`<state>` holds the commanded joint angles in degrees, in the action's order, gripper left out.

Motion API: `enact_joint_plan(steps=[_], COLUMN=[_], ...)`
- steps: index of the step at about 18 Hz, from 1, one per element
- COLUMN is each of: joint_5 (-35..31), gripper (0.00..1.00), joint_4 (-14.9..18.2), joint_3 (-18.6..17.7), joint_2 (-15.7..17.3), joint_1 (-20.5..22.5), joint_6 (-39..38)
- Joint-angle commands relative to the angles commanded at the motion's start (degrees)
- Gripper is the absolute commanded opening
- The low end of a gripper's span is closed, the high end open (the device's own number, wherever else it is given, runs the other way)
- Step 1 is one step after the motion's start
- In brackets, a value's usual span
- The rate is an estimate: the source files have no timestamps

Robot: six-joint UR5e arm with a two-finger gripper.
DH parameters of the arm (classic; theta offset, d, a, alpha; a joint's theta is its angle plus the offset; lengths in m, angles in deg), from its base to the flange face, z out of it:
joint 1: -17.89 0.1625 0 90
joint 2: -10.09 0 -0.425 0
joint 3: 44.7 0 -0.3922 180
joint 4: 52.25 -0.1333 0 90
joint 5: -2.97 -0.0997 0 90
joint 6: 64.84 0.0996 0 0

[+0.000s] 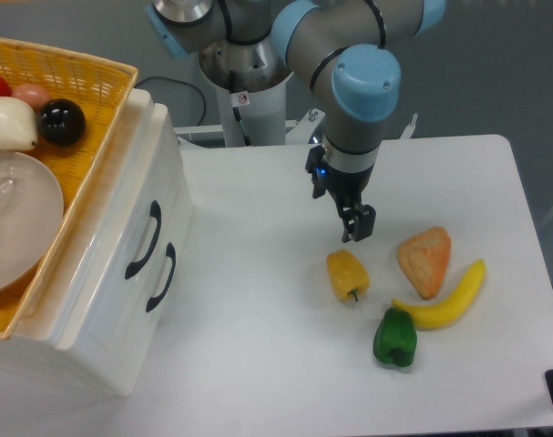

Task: Slide open the top white drawer
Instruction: 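Move the gripper away from the vegetables toward the white cabinet, then lower the open gripper to the black handle of the upper drawer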

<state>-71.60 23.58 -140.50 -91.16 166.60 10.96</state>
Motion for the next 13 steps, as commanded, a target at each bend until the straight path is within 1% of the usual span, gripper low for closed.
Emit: enact_joint_plan(steps=[1, 2, 3, 6, 7, 9, 11, 13], joint_5=[3.1, 4.5, 4.6, 5.2, 5.3, 5.7, 8.4, 11.4], gripper=[1.0, 1.0, 1.0, 1.0, 1.0, 1.0, 1.0, 1.0], joint_4=[1.6, 2.6, 2.8, 2.8, 2.5, 2.7, 3.1, 3.3], joint_3=[0.1, 0.3, 0.6, 0.9, 0.4, 1.1, 1.1, 2.2], joint_2=[0.0, -0.1, -0.1, -0.4, -0.3, -0.4, -0.4, -1.8], joint_1=[0.4, 0.4, 0.4, -0.8, -1.7, -2.5, -2.9, -3.2], joint_6=[-3.0, -6.0, -8.1, -12.7, -14.0, -16.5, -22.9, -29.1])
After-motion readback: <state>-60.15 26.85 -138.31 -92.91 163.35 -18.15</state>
